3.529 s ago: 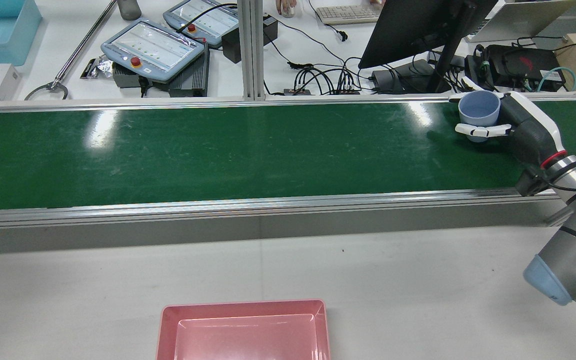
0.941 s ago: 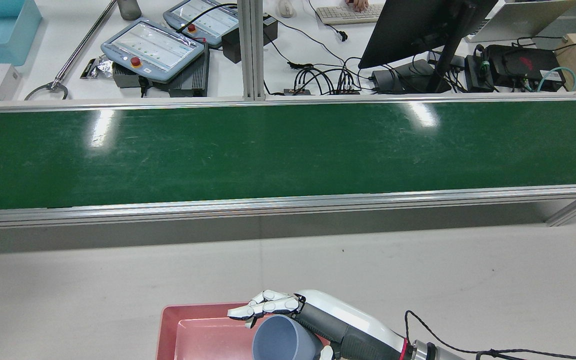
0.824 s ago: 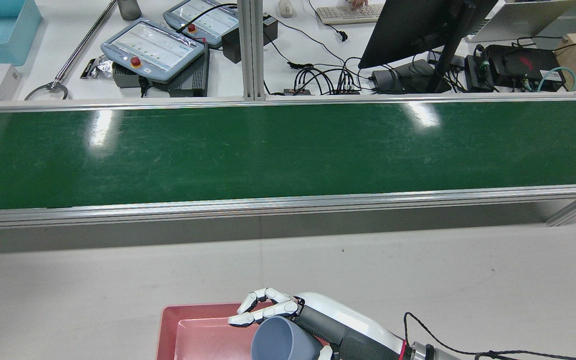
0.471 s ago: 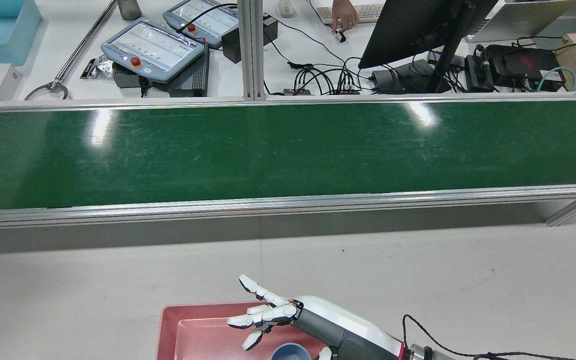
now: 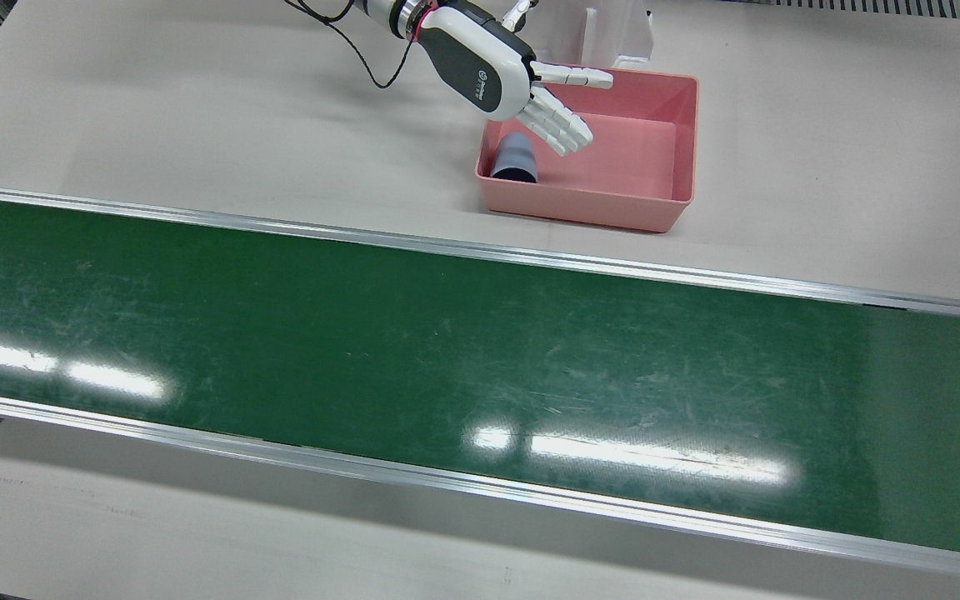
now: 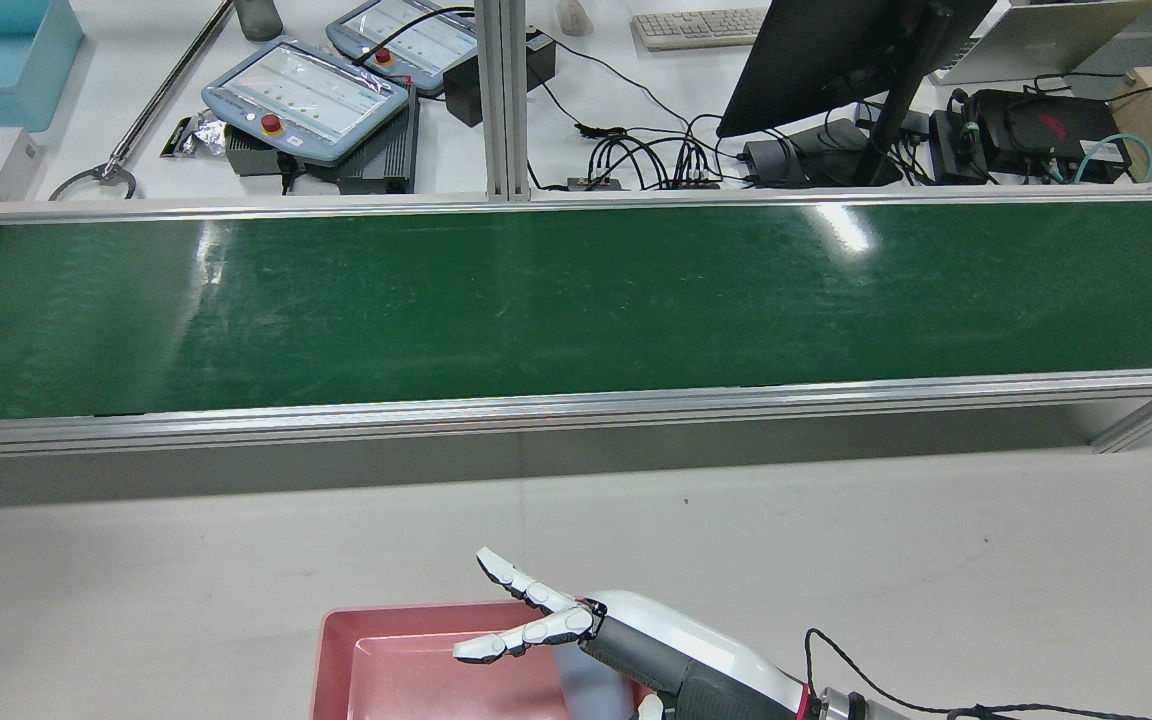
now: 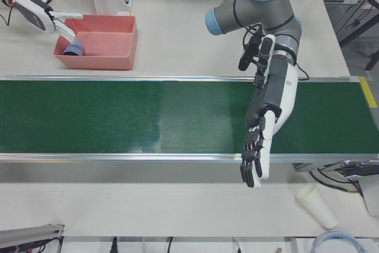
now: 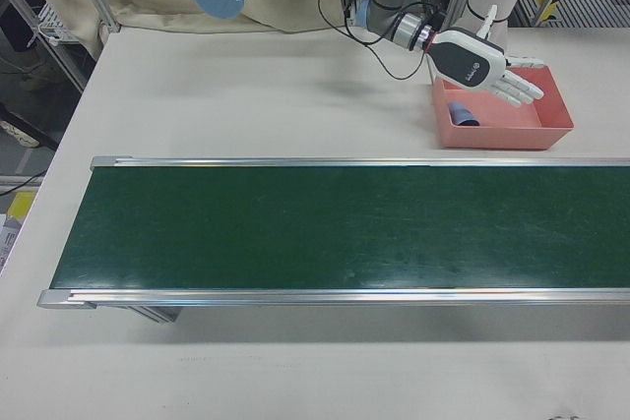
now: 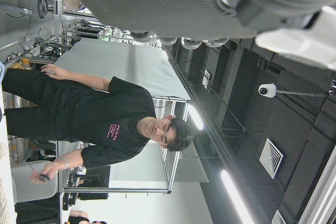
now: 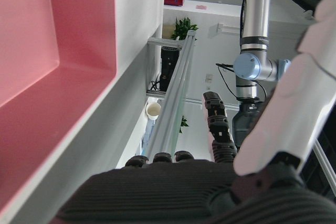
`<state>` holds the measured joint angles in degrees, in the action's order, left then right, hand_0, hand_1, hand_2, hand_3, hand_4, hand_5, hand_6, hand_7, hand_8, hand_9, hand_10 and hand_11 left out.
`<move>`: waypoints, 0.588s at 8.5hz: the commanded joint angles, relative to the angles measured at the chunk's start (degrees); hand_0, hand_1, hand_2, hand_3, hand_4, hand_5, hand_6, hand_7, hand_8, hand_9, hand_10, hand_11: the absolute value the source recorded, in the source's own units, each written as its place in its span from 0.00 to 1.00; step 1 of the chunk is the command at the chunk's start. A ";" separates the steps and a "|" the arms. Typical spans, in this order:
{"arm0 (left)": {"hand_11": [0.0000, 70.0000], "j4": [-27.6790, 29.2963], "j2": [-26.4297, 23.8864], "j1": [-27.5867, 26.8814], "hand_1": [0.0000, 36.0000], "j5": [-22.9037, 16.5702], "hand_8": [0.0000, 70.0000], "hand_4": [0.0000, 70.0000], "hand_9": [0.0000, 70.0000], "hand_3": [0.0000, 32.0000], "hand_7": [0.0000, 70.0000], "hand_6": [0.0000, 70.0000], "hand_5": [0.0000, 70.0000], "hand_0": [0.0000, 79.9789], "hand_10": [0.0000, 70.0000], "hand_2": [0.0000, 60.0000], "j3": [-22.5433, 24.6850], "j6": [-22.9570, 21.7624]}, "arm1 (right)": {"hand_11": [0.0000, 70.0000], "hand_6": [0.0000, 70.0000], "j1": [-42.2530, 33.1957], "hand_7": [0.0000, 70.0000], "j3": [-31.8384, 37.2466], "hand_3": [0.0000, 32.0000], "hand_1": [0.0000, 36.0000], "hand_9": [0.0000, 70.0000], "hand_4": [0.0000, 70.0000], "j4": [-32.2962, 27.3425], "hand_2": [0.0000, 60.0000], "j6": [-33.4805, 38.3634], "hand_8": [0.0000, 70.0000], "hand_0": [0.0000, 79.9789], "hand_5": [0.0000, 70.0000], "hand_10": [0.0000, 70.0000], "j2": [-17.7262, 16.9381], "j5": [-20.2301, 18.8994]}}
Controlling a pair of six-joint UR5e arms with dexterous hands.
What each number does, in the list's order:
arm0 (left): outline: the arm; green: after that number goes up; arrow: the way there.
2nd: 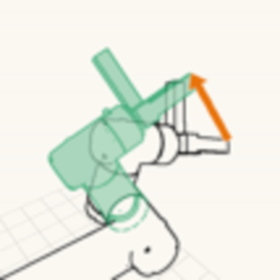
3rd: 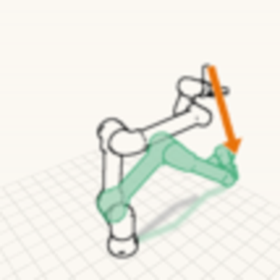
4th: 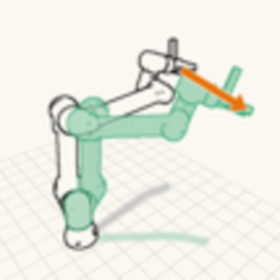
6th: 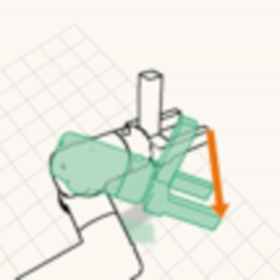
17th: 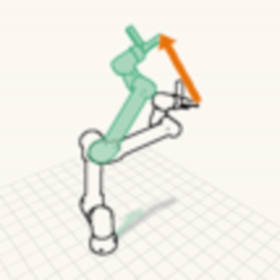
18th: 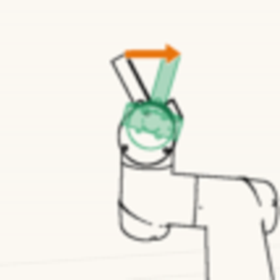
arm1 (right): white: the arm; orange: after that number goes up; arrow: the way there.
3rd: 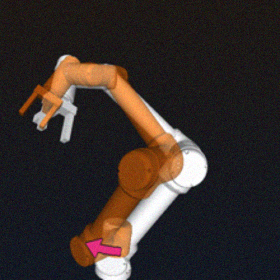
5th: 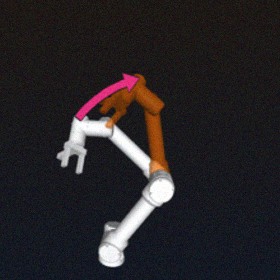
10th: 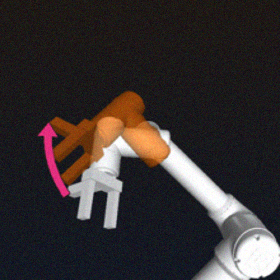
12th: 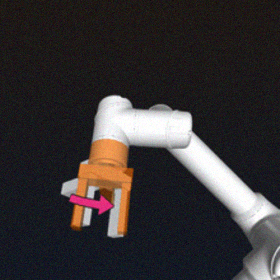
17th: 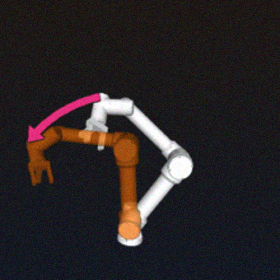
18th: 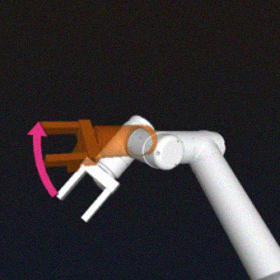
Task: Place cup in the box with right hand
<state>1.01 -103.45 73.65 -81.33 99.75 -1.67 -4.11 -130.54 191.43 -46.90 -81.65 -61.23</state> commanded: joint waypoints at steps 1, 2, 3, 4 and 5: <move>0.00 -0.05 0.09 0.00 0.00 0.03 0.00 0.00 0.00 0.00 0.00 0.00 0.00 0.00 0.00 0.00 0.00 0.00 | 0.00 0.00 -5.70 0.00 -5.40 0.00 0.25 0.00 0.09 -1.24 0.07 -0.12 0.00 0.60 0.04 0.00 0.00 0.76; 0.00 -0.05 0.00 -0.08 0.00 -0.06 0.00 0.00 0.00 0.00 0.00 0.00 0.00 0.00 0.00 0.00 0.00 0.00 | 0.00 0.00 -10.43 0.00 -7.51 0.00 0.22 0.00 0.09 -1.24 0.03 0.23 0.00 0.61 0.04 0.00 -0.17 2.85; 0.00 -0.05 0.00 0.00 0.00 0.03 0.00 0.00 0.00 0.00 0.00 0.00 0.00 0.00 0.00 0.00 0.00 0.00 | 0.00 0.03 -16.75 0.05 -7.53 0.00 0.25 0.00 0.10 -1.15 0.00 2.41 0.00 0.62 0.05 0.00 -0.44 2.96; 0.00 -0.05 0.00 -0.08 0.00 0.03 0.00 0.00 0.00 0.00 0.00 0.00 0.00 0.00 0.00 0.00 0.00 0.00 | 0.05 0.10 -24.47 0.39 -6.40 0.00 0.36 0.07 0.13 -0.37 0.04 6.43 0.01 0.64 0.07 0.02 -0.79 2.96; 0.00 -0.05 0.00 0.00 0.00 0.03 0.00 0.00 0.00 0.00 0.00 0.00 0.00 0.00 0.00 0.00 0.00 0.00 | 0.08 0.13 -32.90 0.53 -4.56 0.00 0.39 0.15 0.12 -0.01 0.09 8.82 0.04 0.64 0.08 0.04 -2.01 2.79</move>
<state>0.97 -103.43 73.61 -81.32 99.75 -1.67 -19.81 -137.13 190.52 -44.11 -82.07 -58.73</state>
